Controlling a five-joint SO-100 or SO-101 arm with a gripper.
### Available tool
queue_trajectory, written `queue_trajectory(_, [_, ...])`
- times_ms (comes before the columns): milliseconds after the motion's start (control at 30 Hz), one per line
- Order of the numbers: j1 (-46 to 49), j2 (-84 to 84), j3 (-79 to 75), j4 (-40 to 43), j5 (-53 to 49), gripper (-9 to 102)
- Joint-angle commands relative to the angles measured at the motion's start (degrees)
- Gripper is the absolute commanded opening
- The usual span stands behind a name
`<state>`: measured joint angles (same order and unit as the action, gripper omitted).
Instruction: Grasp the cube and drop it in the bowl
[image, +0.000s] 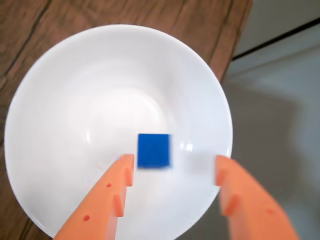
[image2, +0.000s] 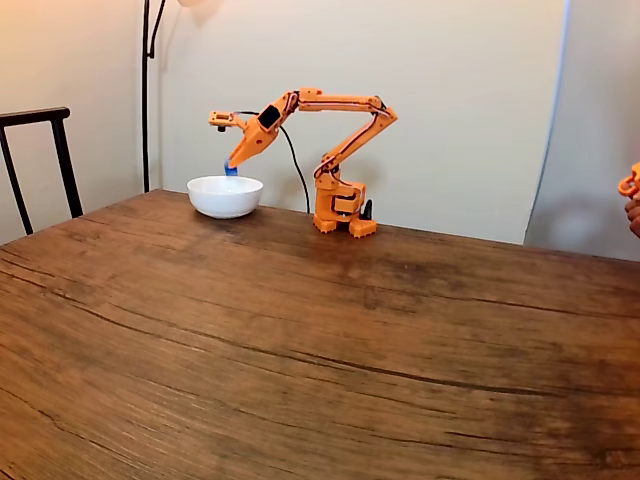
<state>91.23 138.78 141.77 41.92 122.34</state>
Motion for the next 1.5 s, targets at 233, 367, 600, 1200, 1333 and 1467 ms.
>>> queue_trajectory(233, [-0.4,0.4,-1.4,-0.3,-0.4,27])
queue_trajectory(367, [-2.0,1.1,-1.5,-0.1,-0.5,25])
queue_trajectory(600, [-7.8,1.2,-5.4,8.2,0.0,17])
queue_trajectory(1200, [-43.0,1.3,-21.1,29.7,-9.7,-1])
queue_trajectory(1333, [-51.3,1.3,-20.3,29.5,-13.4,-1])
queue_trajectory(1467, [-58.4,1.3,-20.1,29.4,-16.9,-1])
